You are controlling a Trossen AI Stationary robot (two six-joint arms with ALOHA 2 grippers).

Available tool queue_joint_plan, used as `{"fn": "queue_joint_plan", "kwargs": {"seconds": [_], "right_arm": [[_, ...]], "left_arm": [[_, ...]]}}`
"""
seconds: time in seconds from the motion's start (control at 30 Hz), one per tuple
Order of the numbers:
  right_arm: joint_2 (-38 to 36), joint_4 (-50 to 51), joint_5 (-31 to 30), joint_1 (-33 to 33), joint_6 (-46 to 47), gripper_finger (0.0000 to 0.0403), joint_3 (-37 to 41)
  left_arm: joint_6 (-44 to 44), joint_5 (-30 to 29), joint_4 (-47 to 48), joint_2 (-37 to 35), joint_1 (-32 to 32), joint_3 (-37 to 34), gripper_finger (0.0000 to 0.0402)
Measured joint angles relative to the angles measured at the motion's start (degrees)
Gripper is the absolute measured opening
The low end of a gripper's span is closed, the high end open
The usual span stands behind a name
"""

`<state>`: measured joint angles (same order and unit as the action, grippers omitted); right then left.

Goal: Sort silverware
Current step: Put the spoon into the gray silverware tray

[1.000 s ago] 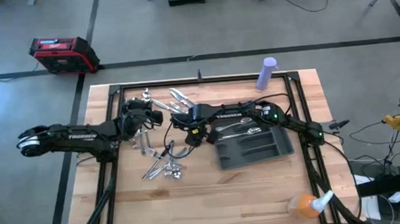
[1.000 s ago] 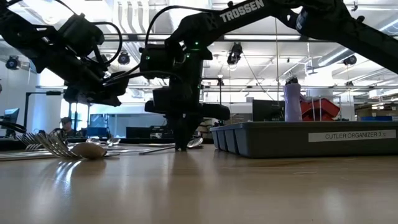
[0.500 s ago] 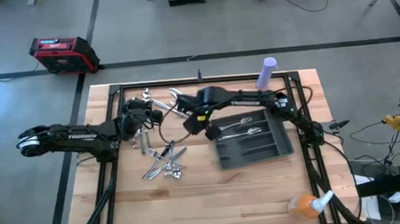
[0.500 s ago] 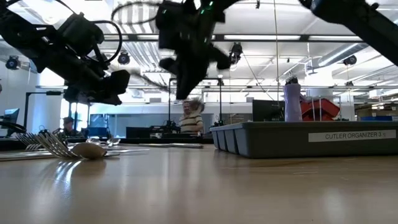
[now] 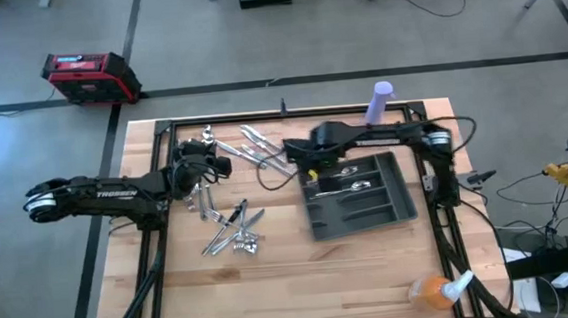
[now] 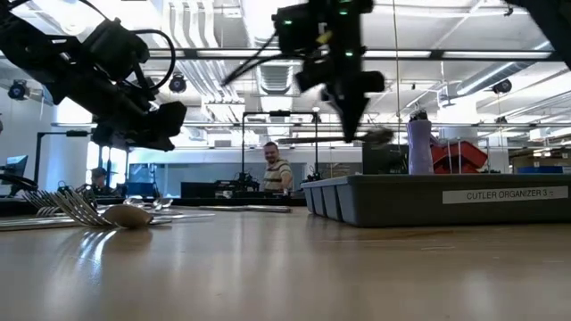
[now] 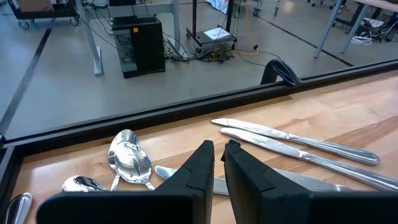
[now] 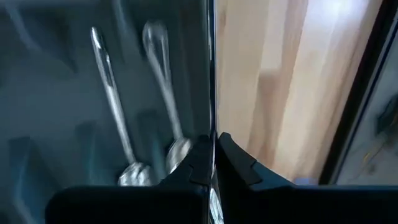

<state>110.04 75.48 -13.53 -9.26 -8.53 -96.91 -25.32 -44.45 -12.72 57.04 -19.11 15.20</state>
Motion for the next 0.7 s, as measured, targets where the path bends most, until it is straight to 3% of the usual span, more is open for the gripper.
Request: {"fn": "queue_joint_plan", "kwargs": {"seconds": [0.27,0.47,0.7], "right_arm": [[-11.76,-14.23,-0.03,4.11,10.49,0.0000,22.70],[-11.89,-19.86,-1.24,7.53,11.63,0.0000,29.77],[-11.63,-30.36,-2.60,7.87,11.97,0.0000,36.76]], "left_arm": [[5.06,0.00,-7.23,0.05,0.00,-0.02,0.0025],[8.59,4.56,-13.64,0.07,0.00,-0.02,0.0025],[9.32,12.65,-12.21,0.09,-0.02,-0.02,0.0025]]}}
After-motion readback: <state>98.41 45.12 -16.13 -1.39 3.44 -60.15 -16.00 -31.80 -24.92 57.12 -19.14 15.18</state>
